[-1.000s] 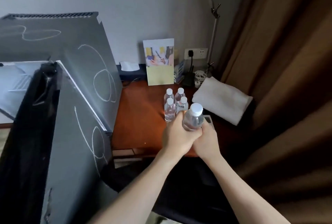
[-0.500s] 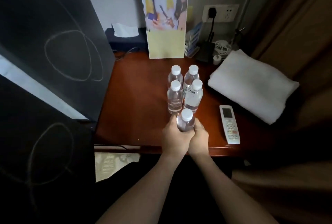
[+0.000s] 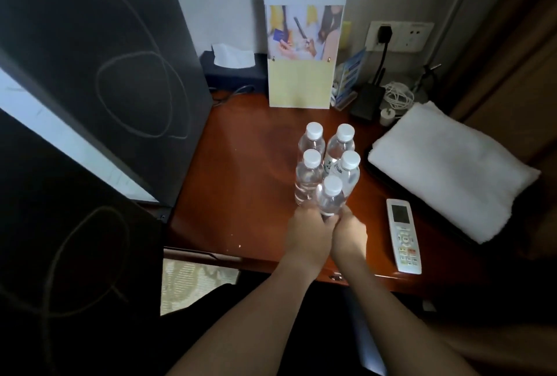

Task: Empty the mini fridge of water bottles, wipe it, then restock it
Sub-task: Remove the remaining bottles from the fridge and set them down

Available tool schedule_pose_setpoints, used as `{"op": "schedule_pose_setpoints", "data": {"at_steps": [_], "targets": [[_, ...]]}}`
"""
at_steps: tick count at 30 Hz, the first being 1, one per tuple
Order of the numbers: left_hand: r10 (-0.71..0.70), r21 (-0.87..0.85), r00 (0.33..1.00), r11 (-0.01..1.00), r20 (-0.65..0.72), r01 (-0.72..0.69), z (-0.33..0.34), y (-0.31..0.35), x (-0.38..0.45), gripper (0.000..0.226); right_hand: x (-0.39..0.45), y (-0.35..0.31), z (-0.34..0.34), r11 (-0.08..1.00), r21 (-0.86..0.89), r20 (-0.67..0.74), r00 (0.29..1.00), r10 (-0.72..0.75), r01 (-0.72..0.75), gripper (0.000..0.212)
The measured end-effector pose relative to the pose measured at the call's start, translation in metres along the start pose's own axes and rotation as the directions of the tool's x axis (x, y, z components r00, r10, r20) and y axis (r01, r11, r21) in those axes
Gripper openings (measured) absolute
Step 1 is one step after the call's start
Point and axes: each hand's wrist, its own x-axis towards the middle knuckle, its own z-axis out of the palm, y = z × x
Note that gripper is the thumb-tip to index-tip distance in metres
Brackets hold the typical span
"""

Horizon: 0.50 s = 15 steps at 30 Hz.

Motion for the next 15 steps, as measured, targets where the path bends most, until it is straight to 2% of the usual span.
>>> {"op": "schedule_pose_setpoints", "data": {"at_steps": [4, 7, 9, 11, 13, 15], "targets": [[0.06, 0.137, 0.998, 0.988, 0.032, -0.064, -0.032, 0.015, -0.028, 0.022, -0.013, -0.018, -0.024, 0.983, -0.159, 0.096, 0.989, 0.109, -0.093, 0.011], [0.127, 0.211, 0.988, 0.972, -0.082, -0.108, -0.068, 0.027, -0.067, 0.023, -0.051, -0.043, -0.047, 0.996, -0.026, 0.057, 0.995, 0.085, -0.084, 0.019], [0.185, 0.202, 0.947, 0.97, -0.261, -0.133, -0.099, 0.038, -0.095, 0.021, -0.082, -0.075, -0.062, 0.987, 0.151, 0.012, 0.998, -0.059, 0.056, 0.012], [0.19, 0.181, 0.886, 0.976, -0.423, -0.123, -0.138, 0.051, -0.125, 0.021, -0.118, -0.118, -0.077, 0.917, 0.299, 0.064, 0.953, -0.296, 0.265, 0.017], [0.183, 0.178, 0.826, 0.979, -0.534, -0.102, -0.179, 0.061, -0.153, 0.027, -0.153, -0.161, -0.089, 0.802, 0.414, 0.141, 0.84, -0.523, 0.43, 0.027], [0.186, 0.199, 0.753, 0.977, -0.631, -0.074, -0.218, 0.067, -0.18, 0.028, -0.184, -0.2, -0.096, 0.693, 0.48, 0.184, 0.71, -0.679, 0.538, 0.035]]}}
